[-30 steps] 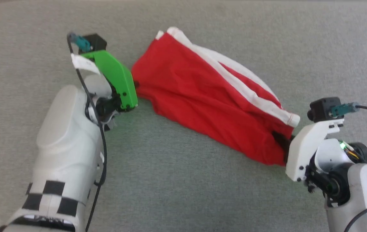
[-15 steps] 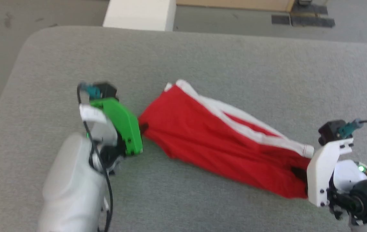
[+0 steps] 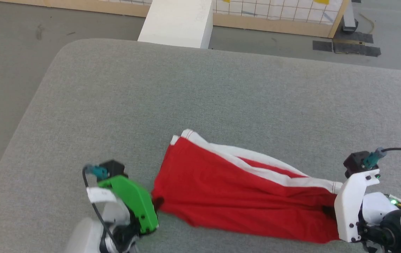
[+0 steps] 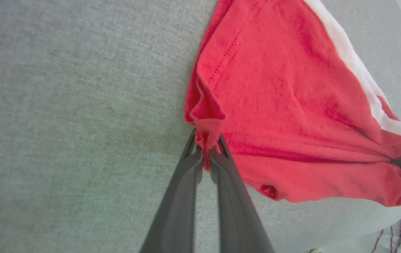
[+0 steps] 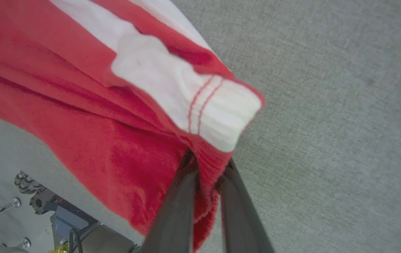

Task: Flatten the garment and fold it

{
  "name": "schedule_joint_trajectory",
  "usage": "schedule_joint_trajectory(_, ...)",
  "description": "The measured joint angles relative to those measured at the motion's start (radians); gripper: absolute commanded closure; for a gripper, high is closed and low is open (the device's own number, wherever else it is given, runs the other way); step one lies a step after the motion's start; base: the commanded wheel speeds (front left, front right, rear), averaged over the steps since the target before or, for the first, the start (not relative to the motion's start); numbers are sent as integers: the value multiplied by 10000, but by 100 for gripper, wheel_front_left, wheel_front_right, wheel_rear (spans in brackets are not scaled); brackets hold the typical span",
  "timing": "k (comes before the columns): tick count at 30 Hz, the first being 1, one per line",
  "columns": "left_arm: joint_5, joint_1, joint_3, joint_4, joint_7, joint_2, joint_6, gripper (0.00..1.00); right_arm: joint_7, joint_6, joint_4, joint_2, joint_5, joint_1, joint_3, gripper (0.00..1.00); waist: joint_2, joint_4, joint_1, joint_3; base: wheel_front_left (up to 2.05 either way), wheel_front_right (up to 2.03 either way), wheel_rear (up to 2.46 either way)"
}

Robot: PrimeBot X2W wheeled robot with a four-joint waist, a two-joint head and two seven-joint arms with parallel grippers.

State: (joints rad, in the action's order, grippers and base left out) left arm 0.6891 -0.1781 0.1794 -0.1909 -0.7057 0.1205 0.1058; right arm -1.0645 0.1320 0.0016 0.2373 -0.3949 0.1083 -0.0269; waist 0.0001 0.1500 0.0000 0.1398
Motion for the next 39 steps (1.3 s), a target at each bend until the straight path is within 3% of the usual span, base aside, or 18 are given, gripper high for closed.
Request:
schedule_joint_trajectory(4,119,416,-23,42,35,-86,192,100,100,0,408,2,90,0,-104,100,0,22,0,-39,0,0,0)
schedule_joint_trajectory(5,173,469,-48,50,98,-119,201,83,173,0,500,-10,102,0,-115,100,0,29,0,-48,0,0,0)
schedule_joint_trajectory(6,174,495,-50,56,134,-130,201,27,224,0,585,-27,115,0,-130,100,0,32,0,-60,0,0,0)
schedule_joint_trajectory(7,180,506,-54,63,142,-140,203,0,314,0,669,-40,127,0,-142,100,0,36,0,-74,0,0,0)
schedule_joint_trajectory(8,199,529,-82,90,224,-150,205,0,399,0,744,-58,127,0,-150,100,0,40,0,-82,0,0,0)
schedule_joint_trajectory(9,240,546,-148,151,240,-140,232,0,663,0,826,-98,127,0,-157,76,0,39,0,-95,0,0,0)
schedule_joint_trajectory(10,268,546,-196,224,272,-142,234,0,794,0,863,-107,127,0,-174,23,0,33,0,-100,0,0,0)
schedule_joint_trajectory(11,267,546,-240,284,295,-119,249,0,892,0,913,-109,127,0,-199,0,0,23,0,-109,0,0,0)
schedule_joint_trajectory(19,328,555,-650,955,341,184,439,0,1549,0,1003,-209,40,-20,-205,0,0,-73,0,-344,0,0,0)
schedule_joint_trajectory(24,261,569,-1070,1615,1047,410,520,0,1810,0,299,-261,-4,-422,130,0,0,-175,0,-614,0,0,0)
schedule_joint_trajectory(30,-552,579,-1440,2136,3722,765,-324,0,2556,0,-1108,-802,504,-1367,1028,0,0,-382,0,-818,0,0,0)
schedule_joint_trajectory(33,-1093,604,-1499,2088,5283,857,-825,0,3530,0,-1747,-1342,1081,-1776,1544,0,0,-488,0,-840,0,0,0)
schedule_joint_trajectory(39,-1760,918,-1593,1847,7843,805,-1254,0,4993,0,-2034,-1818,1352,-2501,1540,0,-1,-603,0,-749,0,0,0)
